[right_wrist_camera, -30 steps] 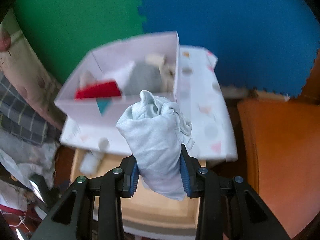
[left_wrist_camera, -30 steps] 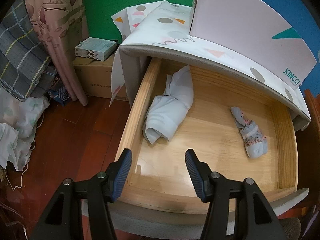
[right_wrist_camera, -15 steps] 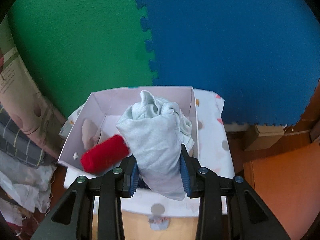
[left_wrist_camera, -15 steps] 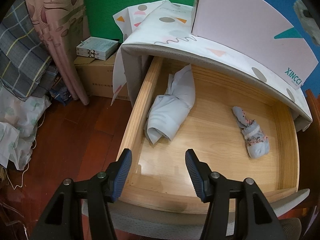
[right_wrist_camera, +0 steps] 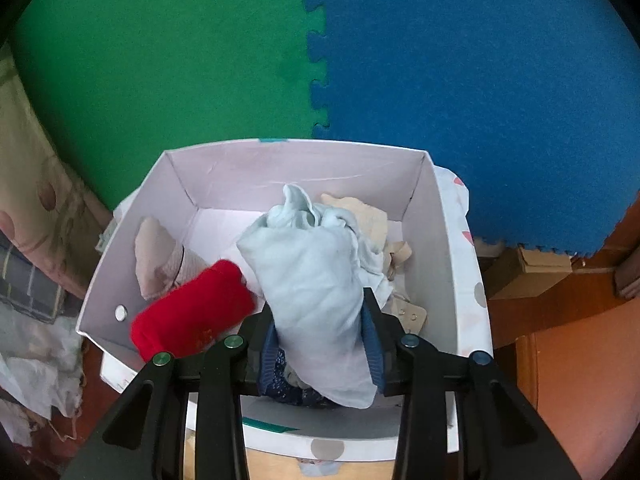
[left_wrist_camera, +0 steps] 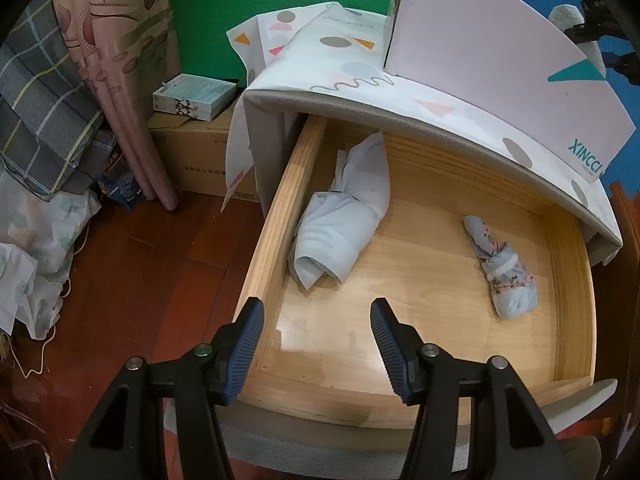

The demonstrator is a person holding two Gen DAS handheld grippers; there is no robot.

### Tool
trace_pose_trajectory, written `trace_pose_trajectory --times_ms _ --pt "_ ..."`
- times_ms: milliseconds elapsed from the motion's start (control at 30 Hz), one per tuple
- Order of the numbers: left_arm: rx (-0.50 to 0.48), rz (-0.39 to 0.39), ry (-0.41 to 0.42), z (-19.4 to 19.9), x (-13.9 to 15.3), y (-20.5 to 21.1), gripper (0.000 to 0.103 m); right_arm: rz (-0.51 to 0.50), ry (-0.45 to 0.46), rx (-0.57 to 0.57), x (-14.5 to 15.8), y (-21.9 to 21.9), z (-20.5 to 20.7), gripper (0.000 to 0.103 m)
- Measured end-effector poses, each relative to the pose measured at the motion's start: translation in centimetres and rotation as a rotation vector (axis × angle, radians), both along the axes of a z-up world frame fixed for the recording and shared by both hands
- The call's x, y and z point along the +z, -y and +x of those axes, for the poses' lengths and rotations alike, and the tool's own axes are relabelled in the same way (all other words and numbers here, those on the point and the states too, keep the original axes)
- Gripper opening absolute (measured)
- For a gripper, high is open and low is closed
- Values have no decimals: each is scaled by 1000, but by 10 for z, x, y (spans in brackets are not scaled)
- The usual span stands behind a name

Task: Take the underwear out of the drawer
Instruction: 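Open the right tool in the box and return it over the drawer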

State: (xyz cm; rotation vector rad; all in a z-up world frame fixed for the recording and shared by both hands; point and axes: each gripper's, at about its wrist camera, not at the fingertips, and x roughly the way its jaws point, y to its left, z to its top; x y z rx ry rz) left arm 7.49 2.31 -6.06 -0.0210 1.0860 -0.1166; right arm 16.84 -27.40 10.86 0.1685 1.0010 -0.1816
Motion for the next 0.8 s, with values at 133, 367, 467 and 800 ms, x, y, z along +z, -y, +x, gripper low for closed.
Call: trace_pose_trajectory --times_ms 133,367,467,800 --pt "1 2 -1 0 0 0 57 -5 -1 9 2 -4 -1 53" --pt "3 5 -3 1 -1 1 57 -10 39 22 30 -4 -14 63" --pt "1 10 -3 1 -2 2 57 -3 51 27 41 -3 -23 65" --pt "2 21 2 -1 1 1 57 103 -28 165 8 -11 -106 63"
